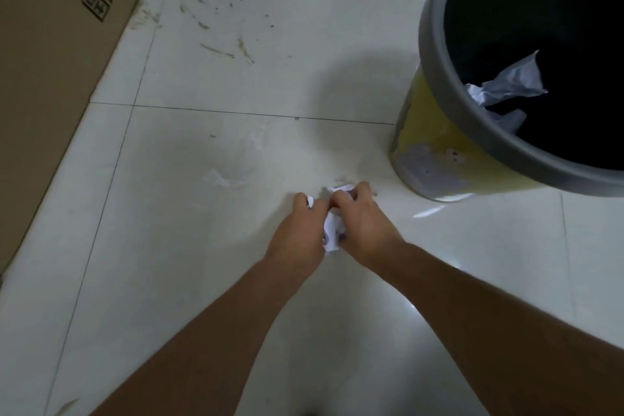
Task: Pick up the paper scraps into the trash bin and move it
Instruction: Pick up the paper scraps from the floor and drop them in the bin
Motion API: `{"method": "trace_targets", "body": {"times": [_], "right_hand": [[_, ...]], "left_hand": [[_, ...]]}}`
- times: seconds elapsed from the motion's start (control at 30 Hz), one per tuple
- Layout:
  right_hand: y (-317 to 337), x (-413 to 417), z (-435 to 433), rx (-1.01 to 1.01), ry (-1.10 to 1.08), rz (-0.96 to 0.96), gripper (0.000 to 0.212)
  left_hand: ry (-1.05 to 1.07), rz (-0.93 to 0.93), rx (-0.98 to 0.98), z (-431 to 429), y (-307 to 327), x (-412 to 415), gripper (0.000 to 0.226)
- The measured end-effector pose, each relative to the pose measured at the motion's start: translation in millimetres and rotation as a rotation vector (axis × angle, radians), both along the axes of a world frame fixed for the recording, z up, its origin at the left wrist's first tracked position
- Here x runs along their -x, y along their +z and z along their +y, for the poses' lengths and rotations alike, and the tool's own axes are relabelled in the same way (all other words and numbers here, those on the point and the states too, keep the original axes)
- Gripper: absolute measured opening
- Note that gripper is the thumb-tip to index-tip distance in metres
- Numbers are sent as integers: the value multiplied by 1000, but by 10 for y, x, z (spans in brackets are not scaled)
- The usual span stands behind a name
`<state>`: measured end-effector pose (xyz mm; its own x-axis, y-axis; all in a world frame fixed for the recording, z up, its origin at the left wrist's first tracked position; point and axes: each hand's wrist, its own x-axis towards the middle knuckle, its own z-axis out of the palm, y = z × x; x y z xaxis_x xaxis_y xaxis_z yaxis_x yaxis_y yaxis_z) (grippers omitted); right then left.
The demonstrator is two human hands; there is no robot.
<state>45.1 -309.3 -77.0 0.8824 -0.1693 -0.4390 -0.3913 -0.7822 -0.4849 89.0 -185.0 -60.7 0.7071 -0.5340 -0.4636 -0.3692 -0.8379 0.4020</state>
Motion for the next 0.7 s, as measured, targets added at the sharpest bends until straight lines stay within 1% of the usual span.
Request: {"method": "trace_targets", "body": {"times": [0.03, 0.07, 0.1, 0.17, 0.23, 0.3, 0.37, 0.43, 0.47, 0.5, 0.57, 0.63, 0.7], "right_hand": [[29, 6, 11, -25, -6, -4, 60], [69, 8, 17, -36, -16, -4, 56], [129, 2, 16, -33, -18, -12, 52], [269, -32, -2, -29, -26, -41, 53], [513, -123, -1, -65, -51, -111, 52], [907, -249, 22, -129, -104, -204, 40], [1336, -419, 41, -59, -76, -327, 39], [1762, -566, 33, -77, -47, -420, 41], [1964, -623, -42, -40, -65, -500, 39], [2202, -653, -140, -40, -88, -545, 37], [2576, -675, -435, -34, -126, -606, 42], [2830, -591, -793, 10, -173, -604, 48], [2941, -422, -1149, 57, -252, -579, 51]], "left_hand": [[34, 36, 55, 2, 25, 5, 27], [52, 57, 99, 10, 62, -3, 24], [65, 61, 128, 15, 108, -28, 26], [102, 44, 178, 36, 262, -110, 33], [138, -13, 220, 68, 503, -225, 37], [151, -92, 241, 106, 834, -360, 45], [157, -177, 284, 109, 1234, -499, 53], [169, -265, 355, 14, 1676, -626, 62], [175, -299, 386, -69, 1888, -688, 62], [168, -327, 417, -171, 2093, -741, 62], [122, -360, 470, -448, 2457, -820, 64], [43, -380, 516, -809, 2667, -843, 58], [-57, -380, 538, -1199, 2715, -812, 52]]}}
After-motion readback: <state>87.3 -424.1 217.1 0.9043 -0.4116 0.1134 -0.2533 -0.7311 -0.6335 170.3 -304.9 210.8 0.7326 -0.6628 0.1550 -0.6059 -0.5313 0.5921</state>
